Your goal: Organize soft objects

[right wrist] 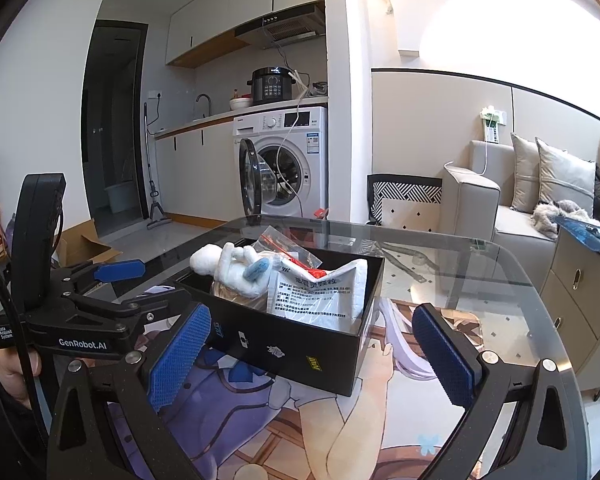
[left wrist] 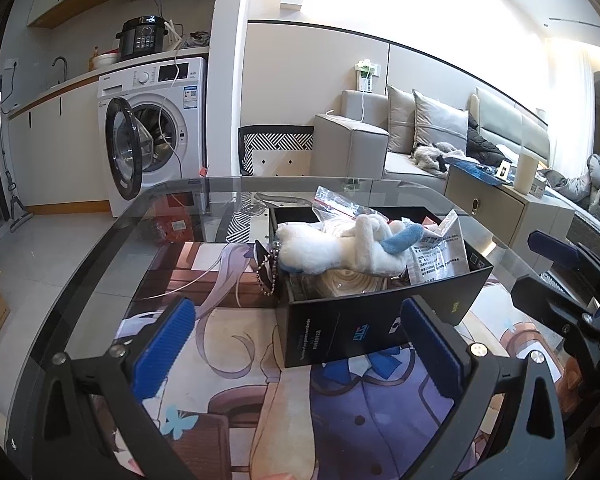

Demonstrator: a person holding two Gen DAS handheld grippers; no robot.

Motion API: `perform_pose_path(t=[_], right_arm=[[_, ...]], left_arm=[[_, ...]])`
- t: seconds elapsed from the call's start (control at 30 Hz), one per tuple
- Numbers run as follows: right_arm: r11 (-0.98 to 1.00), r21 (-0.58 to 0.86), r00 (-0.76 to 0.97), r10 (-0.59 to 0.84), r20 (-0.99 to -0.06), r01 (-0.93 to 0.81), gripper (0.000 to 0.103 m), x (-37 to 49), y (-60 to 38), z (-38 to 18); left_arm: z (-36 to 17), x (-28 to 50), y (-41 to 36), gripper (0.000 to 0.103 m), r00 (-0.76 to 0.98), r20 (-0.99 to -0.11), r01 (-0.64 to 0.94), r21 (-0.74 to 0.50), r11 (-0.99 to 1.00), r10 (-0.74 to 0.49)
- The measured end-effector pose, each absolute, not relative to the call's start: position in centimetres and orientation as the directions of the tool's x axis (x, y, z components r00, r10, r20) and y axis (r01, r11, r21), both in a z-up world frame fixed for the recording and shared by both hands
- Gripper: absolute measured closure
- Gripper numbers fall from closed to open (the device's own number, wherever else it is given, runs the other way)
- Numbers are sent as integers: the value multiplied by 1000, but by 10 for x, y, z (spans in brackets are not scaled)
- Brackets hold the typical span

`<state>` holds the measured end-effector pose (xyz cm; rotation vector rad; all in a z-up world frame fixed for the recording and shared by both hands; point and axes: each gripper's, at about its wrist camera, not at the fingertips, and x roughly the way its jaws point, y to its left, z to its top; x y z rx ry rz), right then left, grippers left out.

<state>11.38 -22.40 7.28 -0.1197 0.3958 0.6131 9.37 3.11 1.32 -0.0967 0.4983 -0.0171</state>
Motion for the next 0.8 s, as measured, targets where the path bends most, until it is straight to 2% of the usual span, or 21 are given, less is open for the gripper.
perform_pose_path(t=[0.8], right_arm=[[817, 10, 747, 533, -398, -577, 0, 113, -227, 77]], left_arm=[[14, 93, 33, 0, 880, -474, -13, -99, 995, -36]])
